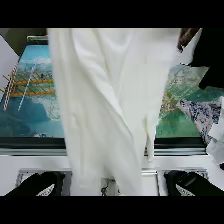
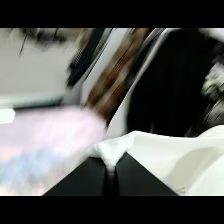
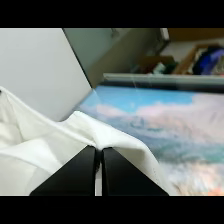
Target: Fold the clothes and pants, and hang the long-sleeved shirts on hangers.
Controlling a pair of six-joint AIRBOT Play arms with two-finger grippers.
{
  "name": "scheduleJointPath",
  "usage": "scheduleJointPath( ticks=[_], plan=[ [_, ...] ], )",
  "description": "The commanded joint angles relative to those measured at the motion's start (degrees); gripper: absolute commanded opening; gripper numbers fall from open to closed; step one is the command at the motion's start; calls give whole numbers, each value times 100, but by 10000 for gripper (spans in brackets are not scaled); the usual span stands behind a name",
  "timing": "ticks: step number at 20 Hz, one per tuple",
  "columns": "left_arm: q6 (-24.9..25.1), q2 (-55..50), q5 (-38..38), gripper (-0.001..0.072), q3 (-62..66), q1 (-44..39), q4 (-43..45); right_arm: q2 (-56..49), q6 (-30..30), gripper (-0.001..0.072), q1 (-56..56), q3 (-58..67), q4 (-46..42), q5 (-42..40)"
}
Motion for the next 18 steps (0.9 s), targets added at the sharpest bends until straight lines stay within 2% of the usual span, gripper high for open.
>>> scheduleJointPath(
  ticks=[1,2,4,7,9,12,16,18],
  plan=[
    [-52,-866,-2135,18,-4,538,-170,-734,98,32,0,2,-684,1786],
    [94,-1067,-2605,17,-72,498,-170,-922,-22,32,0,-17,-750,2326],
    [334,-1169,-2994,17,-623,304,-166,-1132,-323,32,0,-278,-743,3136],
    [470,-973,-2973,17,-2002,-72,-94,-1167,-400,32,0,-1161,-857,3379],
    [468,-780,-2782,18,-2935,-302,-72,-1169,-404,32,-2,-1829,-894,3193],
    [468,-697,-2461,18,-3866,-726,-81,-1217,-400,33,-4,-2732,-938,2118],
    [461,-695,-1731,18,-4411,-1095,-68,-1604,-396,37,-9,-2942,-955,1191],
    [358,-697,-1602,18,-4439,-1073,-72,-1784,-356,76,-11,-2942,-935,1056]
  ],
)
